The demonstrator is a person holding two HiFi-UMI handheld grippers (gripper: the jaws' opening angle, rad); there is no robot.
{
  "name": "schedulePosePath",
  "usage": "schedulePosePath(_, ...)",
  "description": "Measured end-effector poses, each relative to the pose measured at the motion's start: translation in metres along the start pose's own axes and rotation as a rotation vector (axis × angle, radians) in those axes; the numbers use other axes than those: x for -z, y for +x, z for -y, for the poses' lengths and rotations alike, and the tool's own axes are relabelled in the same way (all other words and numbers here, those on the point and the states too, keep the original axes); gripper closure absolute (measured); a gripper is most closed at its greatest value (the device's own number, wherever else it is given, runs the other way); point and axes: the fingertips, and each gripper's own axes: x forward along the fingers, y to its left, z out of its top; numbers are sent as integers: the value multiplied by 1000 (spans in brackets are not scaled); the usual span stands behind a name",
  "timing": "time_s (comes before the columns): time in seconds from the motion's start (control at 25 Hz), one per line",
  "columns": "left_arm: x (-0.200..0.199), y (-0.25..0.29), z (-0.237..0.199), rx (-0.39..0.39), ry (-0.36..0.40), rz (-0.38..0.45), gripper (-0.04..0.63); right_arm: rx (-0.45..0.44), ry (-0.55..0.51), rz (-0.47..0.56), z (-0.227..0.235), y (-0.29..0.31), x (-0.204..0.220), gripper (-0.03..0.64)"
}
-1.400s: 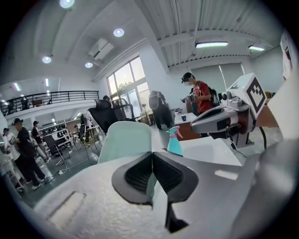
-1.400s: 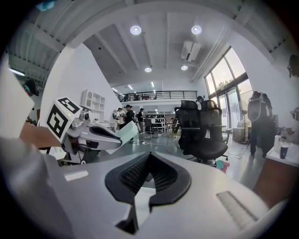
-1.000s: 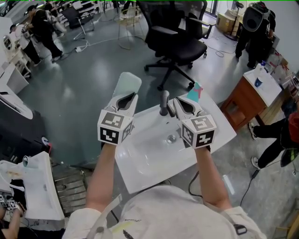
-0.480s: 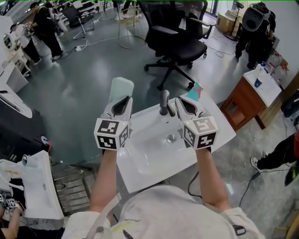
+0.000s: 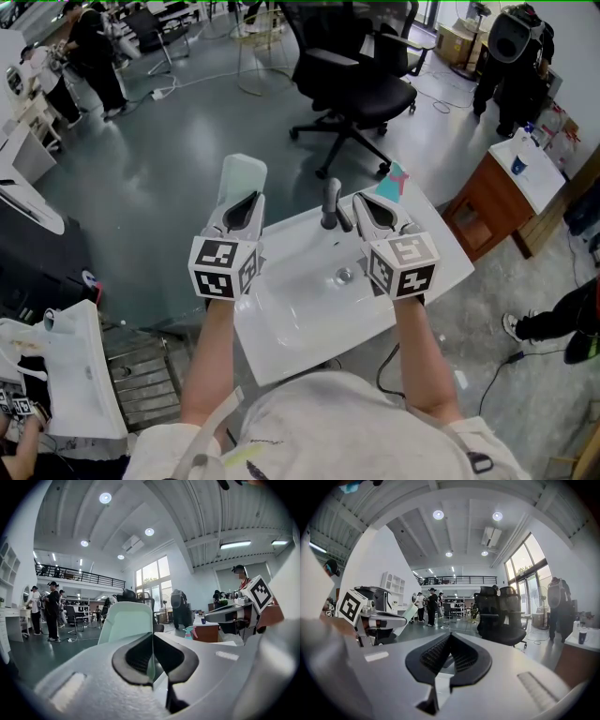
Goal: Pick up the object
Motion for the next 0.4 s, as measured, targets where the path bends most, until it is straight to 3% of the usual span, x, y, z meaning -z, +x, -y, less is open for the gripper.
schedulePosePath(0.4,4,2,1,12,-1,-4,583,4,3,0,-1,1,3,614)
